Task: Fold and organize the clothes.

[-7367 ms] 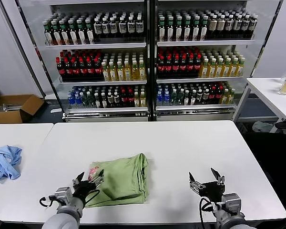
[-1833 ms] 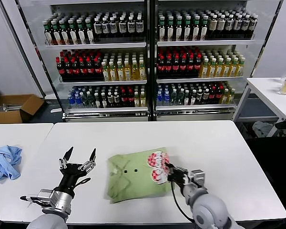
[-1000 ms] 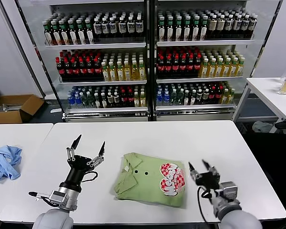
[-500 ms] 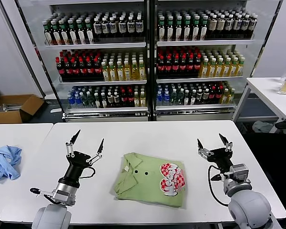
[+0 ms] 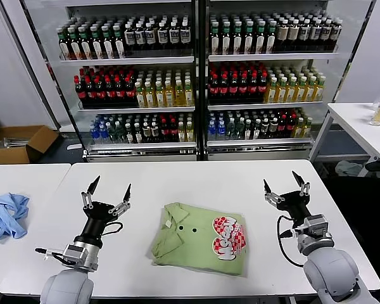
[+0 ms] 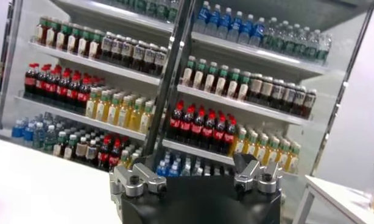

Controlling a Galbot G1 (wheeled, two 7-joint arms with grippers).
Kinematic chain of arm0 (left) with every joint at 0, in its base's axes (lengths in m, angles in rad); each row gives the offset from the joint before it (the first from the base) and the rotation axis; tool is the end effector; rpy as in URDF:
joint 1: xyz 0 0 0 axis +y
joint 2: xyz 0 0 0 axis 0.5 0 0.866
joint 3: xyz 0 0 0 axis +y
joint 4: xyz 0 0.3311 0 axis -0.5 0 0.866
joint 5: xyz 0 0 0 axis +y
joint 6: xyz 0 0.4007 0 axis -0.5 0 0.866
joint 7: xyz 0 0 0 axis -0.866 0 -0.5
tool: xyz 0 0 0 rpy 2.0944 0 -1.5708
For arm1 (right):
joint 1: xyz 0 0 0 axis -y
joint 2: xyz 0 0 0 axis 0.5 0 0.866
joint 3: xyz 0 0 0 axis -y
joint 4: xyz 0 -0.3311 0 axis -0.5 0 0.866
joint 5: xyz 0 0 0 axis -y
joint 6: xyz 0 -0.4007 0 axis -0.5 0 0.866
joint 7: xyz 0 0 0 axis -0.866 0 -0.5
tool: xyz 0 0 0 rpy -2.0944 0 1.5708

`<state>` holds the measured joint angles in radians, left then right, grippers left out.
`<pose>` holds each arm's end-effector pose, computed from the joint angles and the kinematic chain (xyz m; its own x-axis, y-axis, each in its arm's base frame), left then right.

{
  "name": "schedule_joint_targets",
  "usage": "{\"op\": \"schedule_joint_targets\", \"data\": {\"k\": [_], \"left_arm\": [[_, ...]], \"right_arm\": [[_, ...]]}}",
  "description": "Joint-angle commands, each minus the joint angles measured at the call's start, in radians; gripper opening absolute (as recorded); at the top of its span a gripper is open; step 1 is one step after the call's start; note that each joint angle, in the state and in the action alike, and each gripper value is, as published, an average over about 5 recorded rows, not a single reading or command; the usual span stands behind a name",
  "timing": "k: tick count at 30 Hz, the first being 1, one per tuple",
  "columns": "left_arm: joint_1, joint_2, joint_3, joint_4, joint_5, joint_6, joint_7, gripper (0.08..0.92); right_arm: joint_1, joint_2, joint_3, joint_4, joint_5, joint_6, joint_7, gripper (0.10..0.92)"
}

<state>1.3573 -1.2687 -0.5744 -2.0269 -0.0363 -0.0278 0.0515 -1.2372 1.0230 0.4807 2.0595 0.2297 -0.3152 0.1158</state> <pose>0.2988 0.0634 -0.2450 -0.9778 0.1440 -0.1524 0.0985 0.9572 0.2722 0.3226 -0.0615 -0.1944 -0.9951 -0.0809 0.0563 -0.0943 0.9470 -0.3072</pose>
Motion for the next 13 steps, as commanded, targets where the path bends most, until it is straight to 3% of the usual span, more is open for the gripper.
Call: {"op": "schedule_joint_targets", "data": {"k": [1,13], "left_arm": [[0.0,-0.015,0.0,-0.009,-0.007,0.089,-0.003,0.823],[-0.009,-0.015,-0.014,0.034,0.032,0.056,-0.018,0.822]], "right_arm": [[0.01,-0.004,-0.006,-0.045,-0.113,0.065,-0.034,0.823],[0.042,0.017,-0.023,-0.069,-0.045,0.045,-0.02,0.823]]}}
